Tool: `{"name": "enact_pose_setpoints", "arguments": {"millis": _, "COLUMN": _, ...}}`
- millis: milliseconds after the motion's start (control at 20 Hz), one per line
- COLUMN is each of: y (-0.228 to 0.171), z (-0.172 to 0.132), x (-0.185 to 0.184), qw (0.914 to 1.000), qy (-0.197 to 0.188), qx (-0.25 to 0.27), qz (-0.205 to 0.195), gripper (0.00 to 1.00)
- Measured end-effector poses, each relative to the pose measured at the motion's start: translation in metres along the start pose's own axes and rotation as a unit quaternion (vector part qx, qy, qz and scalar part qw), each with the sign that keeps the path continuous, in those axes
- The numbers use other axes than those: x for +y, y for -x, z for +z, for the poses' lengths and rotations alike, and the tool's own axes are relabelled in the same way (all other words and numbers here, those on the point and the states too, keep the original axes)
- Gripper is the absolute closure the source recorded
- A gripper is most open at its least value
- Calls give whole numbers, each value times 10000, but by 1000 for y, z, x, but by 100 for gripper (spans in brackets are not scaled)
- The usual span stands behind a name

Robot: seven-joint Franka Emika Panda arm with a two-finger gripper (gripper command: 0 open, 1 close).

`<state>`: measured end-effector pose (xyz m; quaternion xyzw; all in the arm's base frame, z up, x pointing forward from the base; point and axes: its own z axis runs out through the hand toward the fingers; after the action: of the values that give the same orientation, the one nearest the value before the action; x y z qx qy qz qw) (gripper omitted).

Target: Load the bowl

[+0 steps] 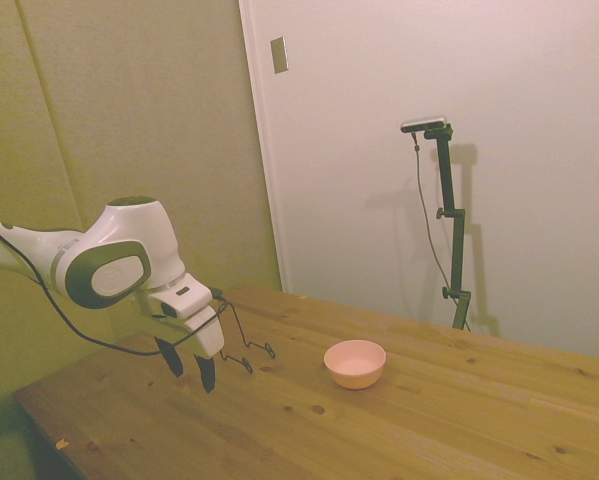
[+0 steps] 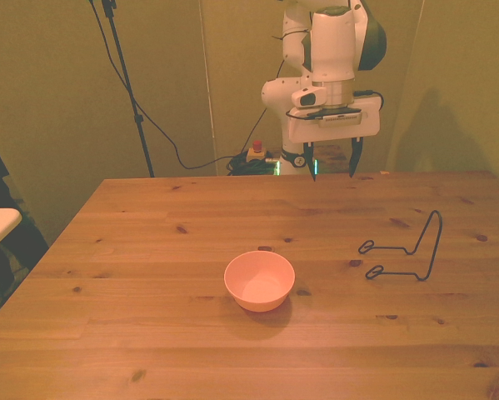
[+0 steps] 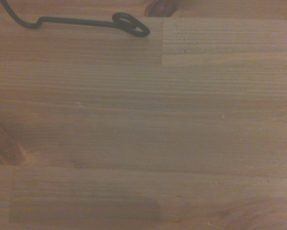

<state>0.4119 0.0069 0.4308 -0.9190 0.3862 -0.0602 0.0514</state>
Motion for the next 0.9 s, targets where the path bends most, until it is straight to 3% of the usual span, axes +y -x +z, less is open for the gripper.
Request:
{"name": "enact_pose_setpoints", "arguments": {"millis": 150, "y": -2, "z": 0, "x": -2, "qw": 10000, "qy": -42, "qx": 47, "qz": 21, "gripper": 0}}
{"name": "enact_pose_setpoints", "arguments": {"millis": 450, "y": -29, "z": -1, "x": -24, "qw": 9973, "qy": -185, "qx": 630, "qz": 335, "gripper": 0}}
{"name": "enact_pose_setpoints", "arguments": {"millis": 650, "y": -73, "z": -5, "x": -37, "qw": 9918, "qy": -231, "qx": 1078, "qz": 648, "gripper": 0}}
{"name": "enact_pose_setpoints", "arguments": {"millis": 900, "y": -136, "z": -5, "x": -57, "qw": 9878, "qy": -275, "qx": 1248, "qz": 885, "gripper": 0}}
